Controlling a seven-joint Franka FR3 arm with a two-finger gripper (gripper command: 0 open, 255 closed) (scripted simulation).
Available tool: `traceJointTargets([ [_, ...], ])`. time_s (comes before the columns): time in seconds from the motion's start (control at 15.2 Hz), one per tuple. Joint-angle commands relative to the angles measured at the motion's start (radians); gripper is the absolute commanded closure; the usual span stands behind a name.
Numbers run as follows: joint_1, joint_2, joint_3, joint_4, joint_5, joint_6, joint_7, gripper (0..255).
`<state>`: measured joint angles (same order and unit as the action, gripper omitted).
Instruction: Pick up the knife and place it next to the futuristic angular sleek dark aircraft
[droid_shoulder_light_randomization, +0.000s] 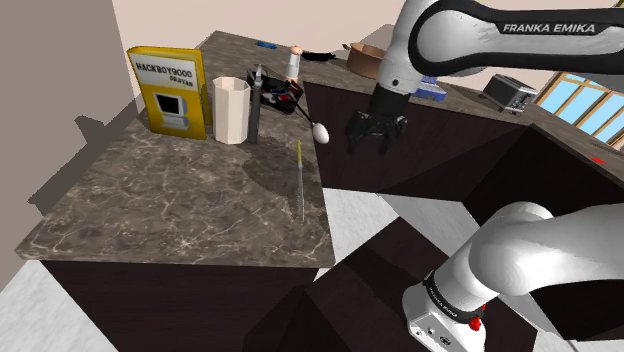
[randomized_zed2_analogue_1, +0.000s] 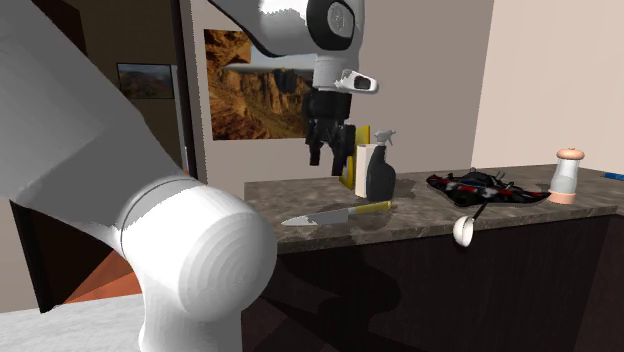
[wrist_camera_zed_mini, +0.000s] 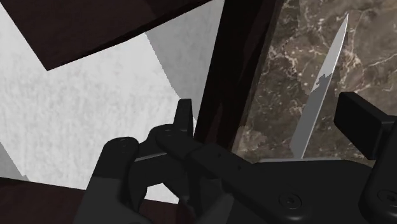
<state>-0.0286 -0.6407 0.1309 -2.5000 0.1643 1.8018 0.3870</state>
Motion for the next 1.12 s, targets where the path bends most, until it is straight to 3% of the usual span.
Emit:
traceJointTargets([
  [0.0,-0.005,0.065,0.038,-0.009,0.008,0.091,0.055,0],
  [0.33,-0.027,0.242,0.122,0.025,-0.008,0.265,0.198,0],
  [0.59,-0.053,0.4,0.179,0.082,-0.061,0.385,0.329,0],
  [0.86,-0.074,0.558,0.216,0.157,-0.151,0.475,0.472,0],
  [1.06,-0.073,0.585,0.216,0.141,-0.163,0.516,0.48,0],
])
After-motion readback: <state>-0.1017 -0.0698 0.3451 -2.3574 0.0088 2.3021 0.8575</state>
